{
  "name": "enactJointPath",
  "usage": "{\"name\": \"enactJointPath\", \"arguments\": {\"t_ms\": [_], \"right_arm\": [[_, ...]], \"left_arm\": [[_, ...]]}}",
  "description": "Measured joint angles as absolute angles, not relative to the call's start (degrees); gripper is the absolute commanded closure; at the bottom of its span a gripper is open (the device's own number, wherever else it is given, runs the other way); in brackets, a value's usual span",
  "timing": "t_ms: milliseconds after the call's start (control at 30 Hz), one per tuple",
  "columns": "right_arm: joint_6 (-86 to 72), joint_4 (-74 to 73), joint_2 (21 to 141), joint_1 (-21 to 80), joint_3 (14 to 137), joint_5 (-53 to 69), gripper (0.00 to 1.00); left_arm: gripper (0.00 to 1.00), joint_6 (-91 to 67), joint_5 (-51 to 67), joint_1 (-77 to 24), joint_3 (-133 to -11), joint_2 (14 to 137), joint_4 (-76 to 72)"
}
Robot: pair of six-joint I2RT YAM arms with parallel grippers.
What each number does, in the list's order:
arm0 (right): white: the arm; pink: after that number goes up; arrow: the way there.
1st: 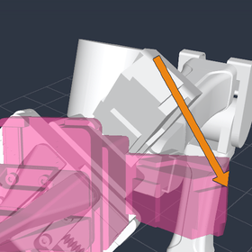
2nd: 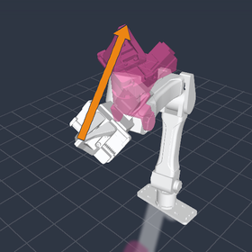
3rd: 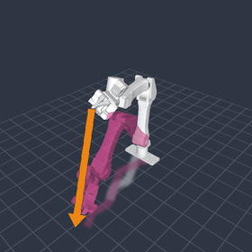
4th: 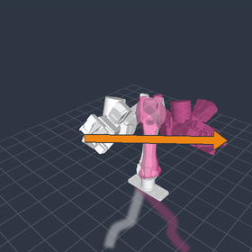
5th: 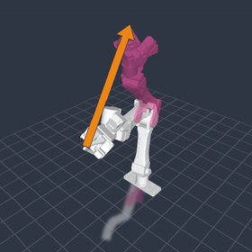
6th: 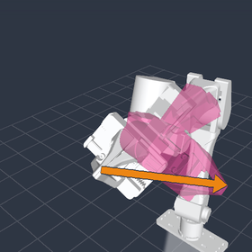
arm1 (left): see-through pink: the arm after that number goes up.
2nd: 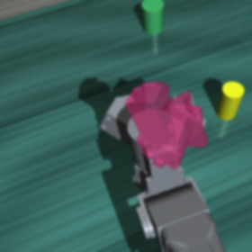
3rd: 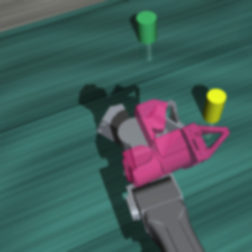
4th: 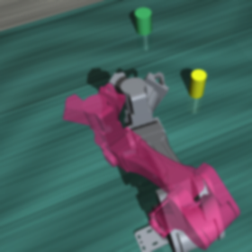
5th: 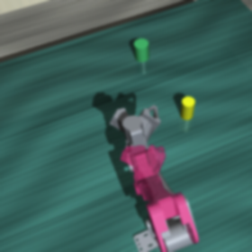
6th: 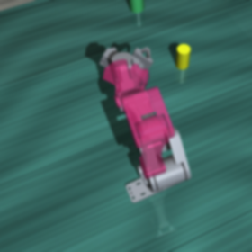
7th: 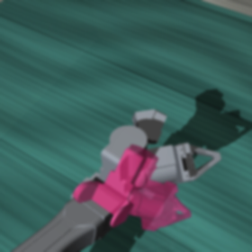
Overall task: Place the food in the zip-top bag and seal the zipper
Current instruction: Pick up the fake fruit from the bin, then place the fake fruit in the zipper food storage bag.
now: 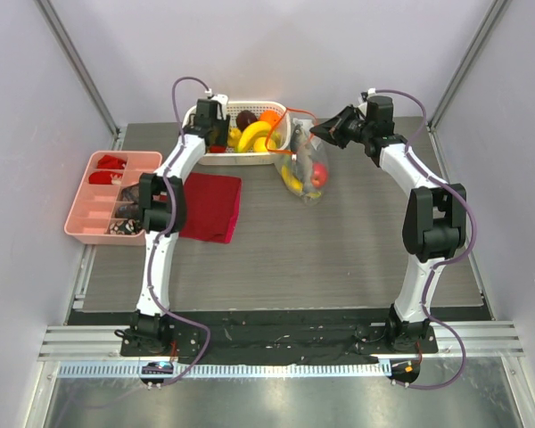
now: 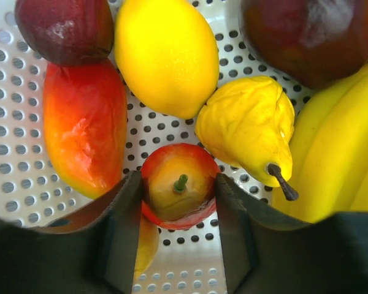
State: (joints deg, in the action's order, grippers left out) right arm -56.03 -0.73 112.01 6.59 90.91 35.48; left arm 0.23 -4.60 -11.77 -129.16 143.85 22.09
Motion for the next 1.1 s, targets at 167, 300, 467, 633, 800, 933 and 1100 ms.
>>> {"name": "enactJointPath", "arguments": {"t_ms": [167,300,467,633,800,933,1100], "right_arm": [[-56.0,-0.8,112.0,6.5,90.9,35.5,0.99],[-56.0,-0.9,112.0,6.5,90.9,35.5,0.99],[-56.0,-1.0,112.0,6.3,90.9,35.5,0.99],[-55.9,-1.0,112.0,6.3,90.9,35.5,0.99],[-54.9,-2.5,112.0,6.3,90.9,35.5,0.99],[-53.8,-3.1,112.0,6.3,90.9,35.5,0.99],[-52.6,-4.0,112.0,6.3,90.9,35.5,0.99]], "left_arm": [[0.75,-0.2,-4.6,-11.7,-128.8,143.7,21.5],[0.79,-0.6,-4.8,-11.7,-126.8,141.8,21.3],[0.78,0.0,-6.5,-11.8,-126.1,136.1,21.3],[0.77,-3.4,-2.6,-11.9,-126.2,127.3,21.0],[0.77,-10.3,5.8,-14.5,-128.6,121.9,19.7],[0.77,-15.0,11.6,-19.8,-129.3,120.9,19.4],[0.75,-19.2,17.9,-25.6,-127.7,121.1,20.1]]}}
